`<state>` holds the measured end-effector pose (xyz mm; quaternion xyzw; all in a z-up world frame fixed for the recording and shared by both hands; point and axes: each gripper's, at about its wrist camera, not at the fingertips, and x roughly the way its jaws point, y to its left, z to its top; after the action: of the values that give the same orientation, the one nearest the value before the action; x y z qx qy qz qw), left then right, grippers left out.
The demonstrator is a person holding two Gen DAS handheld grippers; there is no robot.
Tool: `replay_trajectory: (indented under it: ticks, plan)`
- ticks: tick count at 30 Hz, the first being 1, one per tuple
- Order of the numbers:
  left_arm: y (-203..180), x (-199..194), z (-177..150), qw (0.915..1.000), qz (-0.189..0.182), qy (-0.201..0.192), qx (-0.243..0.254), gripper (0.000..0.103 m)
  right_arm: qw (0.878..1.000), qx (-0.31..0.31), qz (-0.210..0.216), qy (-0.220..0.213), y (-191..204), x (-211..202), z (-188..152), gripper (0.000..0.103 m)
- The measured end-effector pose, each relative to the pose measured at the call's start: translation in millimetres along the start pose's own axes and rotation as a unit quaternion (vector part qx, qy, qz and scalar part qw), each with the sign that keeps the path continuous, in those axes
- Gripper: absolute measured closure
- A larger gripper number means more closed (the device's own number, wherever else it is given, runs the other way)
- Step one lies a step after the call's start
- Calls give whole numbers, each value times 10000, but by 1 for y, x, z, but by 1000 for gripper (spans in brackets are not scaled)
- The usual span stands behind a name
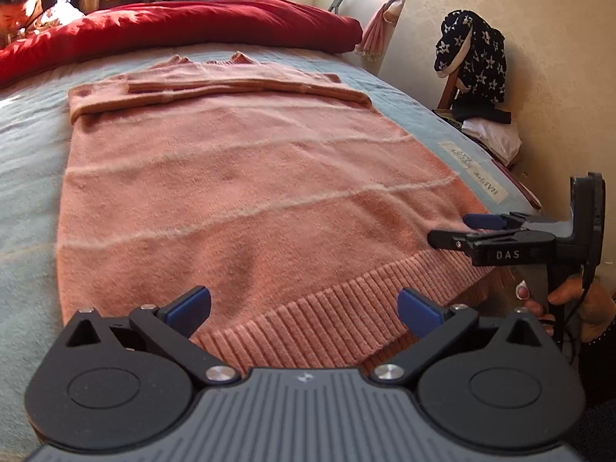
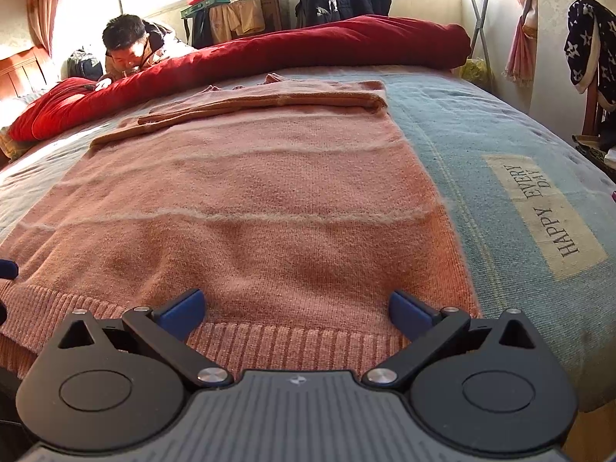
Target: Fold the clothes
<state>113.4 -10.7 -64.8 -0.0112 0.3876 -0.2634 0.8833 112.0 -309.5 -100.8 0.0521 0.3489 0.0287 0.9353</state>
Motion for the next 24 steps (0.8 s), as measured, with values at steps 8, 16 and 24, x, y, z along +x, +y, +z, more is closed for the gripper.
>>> replay_trajectory:
  ticks: [8,16,24]
  plan:
    - [44,20,9,9957,654,60,-654,1,10000,-39,7,30,0,-1,1,0]
    - [34,-17,-6,9944,898,-119,-543,1,9992,-352,36,-195,20,-6,34,0]
    - [18,-36,-5,9948,922,-301,-295,1,9966,-796,-15,186,54,55,62,0]
